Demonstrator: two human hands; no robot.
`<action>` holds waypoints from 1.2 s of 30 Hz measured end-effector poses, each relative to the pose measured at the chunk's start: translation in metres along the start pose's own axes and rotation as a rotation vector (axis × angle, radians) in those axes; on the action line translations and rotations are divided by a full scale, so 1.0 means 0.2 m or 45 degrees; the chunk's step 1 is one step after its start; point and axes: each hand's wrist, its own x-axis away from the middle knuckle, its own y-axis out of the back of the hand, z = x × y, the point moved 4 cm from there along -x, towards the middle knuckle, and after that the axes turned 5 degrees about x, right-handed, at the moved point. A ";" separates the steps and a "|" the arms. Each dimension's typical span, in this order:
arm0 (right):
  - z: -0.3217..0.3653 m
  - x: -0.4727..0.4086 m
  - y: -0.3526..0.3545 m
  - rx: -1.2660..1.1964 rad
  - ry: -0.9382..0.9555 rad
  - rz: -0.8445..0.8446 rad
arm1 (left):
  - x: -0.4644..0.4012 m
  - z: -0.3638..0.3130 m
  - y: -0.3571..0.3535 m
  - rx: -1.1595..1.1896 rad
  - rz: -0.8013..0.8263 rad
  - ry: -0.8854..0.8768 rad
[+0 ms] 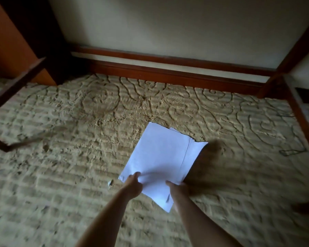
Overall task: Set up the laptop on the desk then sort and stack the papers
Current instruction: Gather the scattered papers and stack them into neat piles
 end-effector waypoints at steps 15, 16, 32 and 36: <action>0.48 0.66 0.20 -0.082 0.091 -0.041 | 0.68 -0.34 0.44 -0.482 -0.079 -0.303; 0.55 0.77 0.23 -0.089 0.091 -0.029 | 0.77 -0.40 0.51 -0.487 -0.110 -0.307; 1.41 2.50 0.92 -0.027 -0.179 0.432 | 2.43 -1.31 1.47 -0.674 -0.071 -0.283; 1.63 2.85 1.19 -0.091 -0.010 0.399 | 2.79 -1.54 1.68 -0.588 -0.117 -0.319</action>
